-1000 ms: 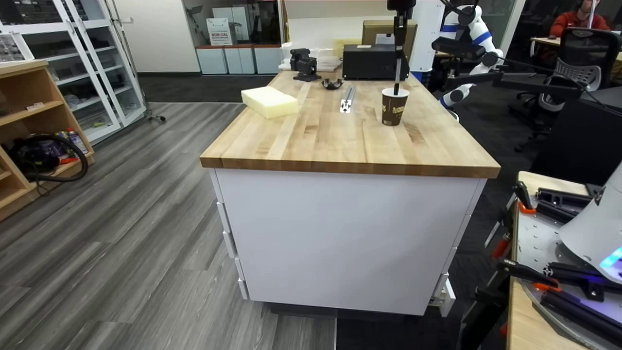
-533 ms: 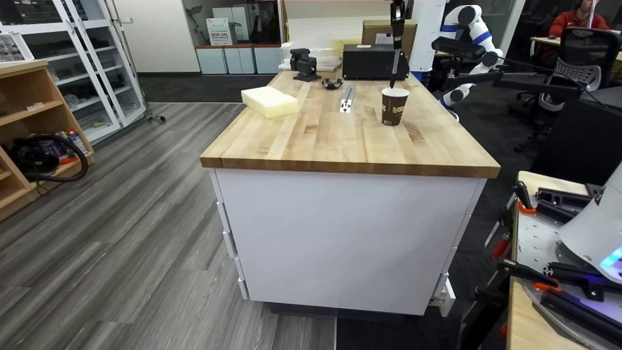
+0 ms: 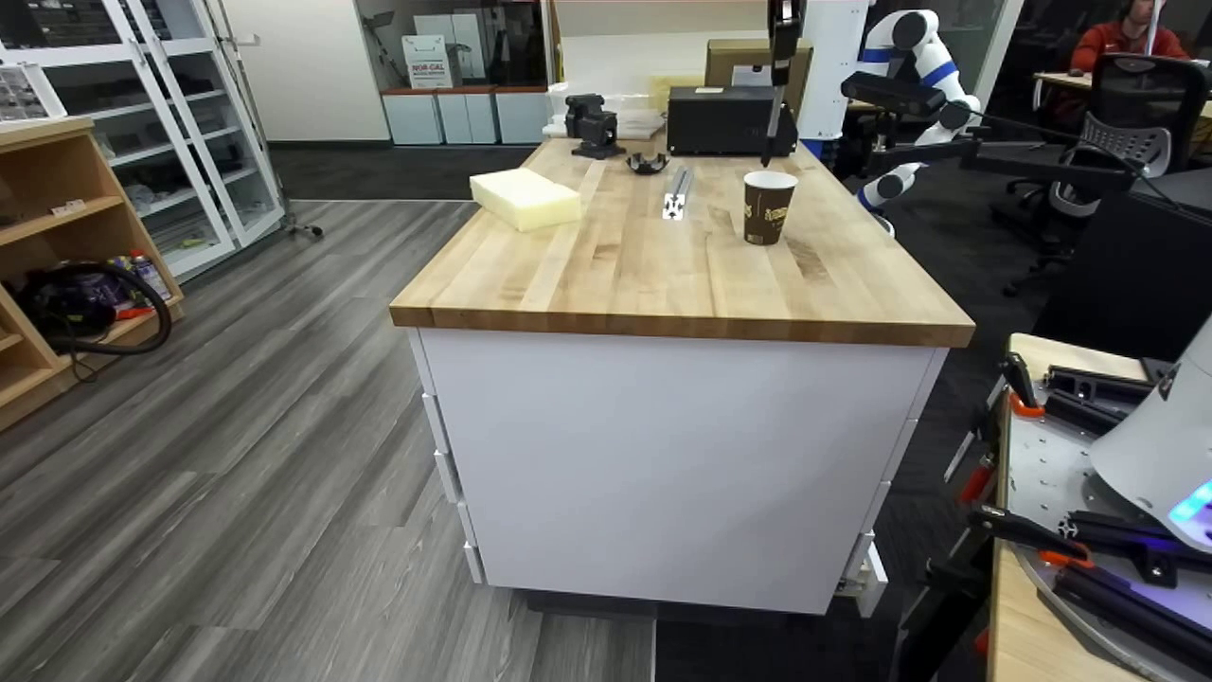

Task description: Take the pen out of the brown coffee cup

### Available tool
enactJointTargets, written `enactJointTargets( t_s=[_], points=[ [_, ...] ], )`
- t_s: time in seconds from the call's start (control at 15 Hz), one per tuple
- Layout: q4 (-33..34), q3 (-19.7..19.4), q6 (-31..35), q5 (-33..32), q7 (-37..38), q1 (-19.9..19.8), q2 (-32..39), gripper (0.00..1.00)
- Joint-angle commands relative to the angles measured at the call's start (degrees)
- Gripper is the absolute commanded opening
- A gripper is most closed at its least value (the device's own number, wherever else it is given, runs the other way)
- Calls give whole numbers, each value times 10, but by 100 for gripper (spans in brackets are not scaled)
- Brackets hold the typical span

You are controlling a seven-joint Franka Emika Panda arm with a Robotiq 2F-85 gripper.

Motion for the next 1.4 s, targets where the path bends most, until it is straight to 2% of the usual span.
enactJointTargets(
  t_s=[0.0, 0.67, 0.93, 1.0, 1.07, 1.2, 1.33],
  points=[
    [-34, 2, 16, 25, -12, 17, -29, 7],
    [-64, 7, 73, 82, -50, 36, -15, 7],
    [-73, 4, 90, 127, -85, 38, -14, 7],
    [-73, 5, 88, 131, -87, 38, -13, 11],
    [-74, 6, 87, 136, -89, 38, -13, 37],
    [-76, 7, 86, 134, -88, 37, -13, 40],
    [-79, 8, 86, 132, -87, 37, -15, 53]
  ],
)
